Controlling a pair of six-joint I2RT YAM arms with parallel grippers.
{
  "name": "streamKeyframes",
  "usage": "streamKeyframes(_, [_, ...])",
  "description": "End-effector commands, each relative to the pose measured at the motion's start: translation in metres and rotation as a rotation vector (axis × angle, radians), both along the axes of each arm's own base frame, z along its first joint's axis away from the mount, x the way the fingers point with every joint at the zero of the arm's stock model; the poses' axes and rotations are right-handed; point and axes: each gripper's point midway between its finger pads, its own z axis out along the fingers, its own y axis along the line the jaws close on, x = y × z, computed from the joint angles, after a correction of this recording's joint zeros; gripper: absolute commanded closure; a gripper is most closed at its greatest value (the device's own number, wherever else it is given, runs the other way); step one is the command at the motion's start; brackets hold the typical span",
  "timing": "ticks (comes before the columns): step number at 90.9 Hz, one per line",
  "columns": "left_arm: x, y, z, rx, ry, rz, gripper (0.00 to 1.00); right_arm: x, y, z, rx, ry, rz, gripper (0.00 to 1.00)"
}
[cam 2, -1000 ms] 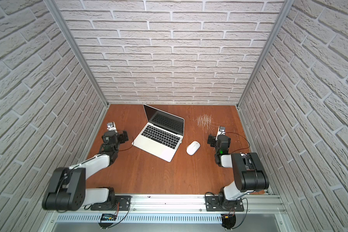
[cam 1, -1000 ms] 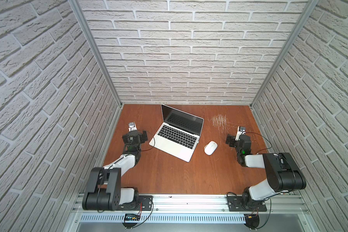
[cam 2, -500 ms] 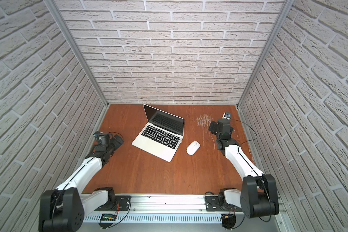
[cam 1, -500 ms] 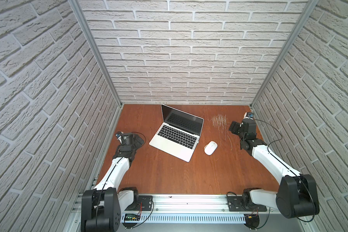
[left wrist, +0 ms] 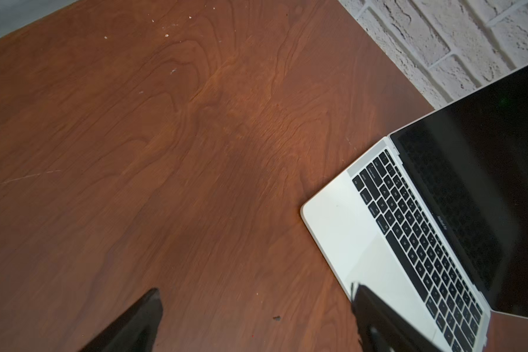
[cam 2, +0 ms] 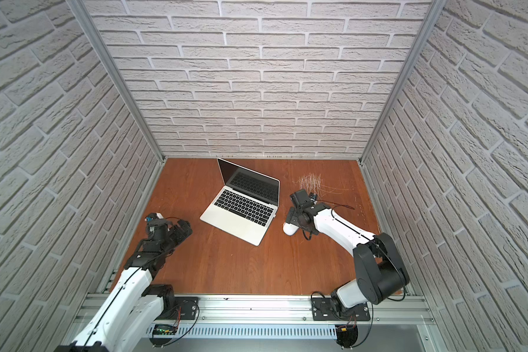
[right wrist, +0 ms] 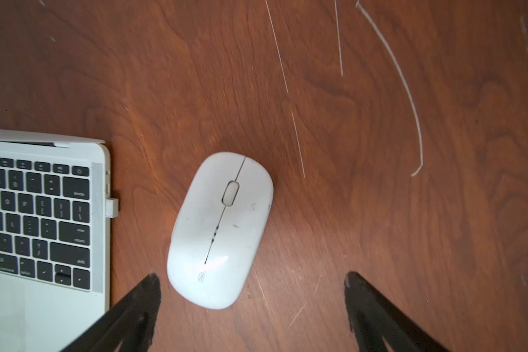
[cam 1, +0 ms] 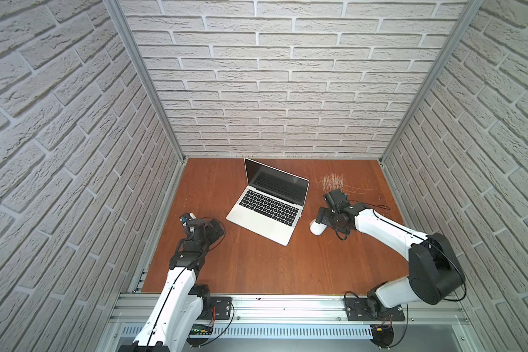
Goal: Remove the wireless mouse receiver from the laptop
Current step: Pick up the mouse from the center of the board.
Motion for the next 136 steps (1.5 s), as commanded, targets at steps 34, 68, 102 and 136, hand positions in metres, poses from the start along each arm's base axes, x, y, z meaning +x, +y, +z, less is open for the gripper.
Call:
streamKeyframes(34, [0.001,0.0,0.003,0.021,-0.035,-0.015,0.02,0.019,0.025,-0.031,0.031,0.105,-0.16,0.04])
streamKeyframes(68, [0.002,-0.003,0.003,0.013,-0.036,-0.03,0.02,0.018,0.018,-0.052,-0.032,0.142,-0.186,0.21])
streamKeyframes(102, [0.004,-0.058,0.023,-0.2,-0.108,-0.24,0.02,0.017,0.02,-0.013,0.031,0.035,-0.107,0.44])
streamKeyframes(136, [-0.036,-0.185,0.104,-0.366,-0.32,-0.686,0.06,-0.013,0.058,0.087,0.535,-0.367,0.081,0.54])
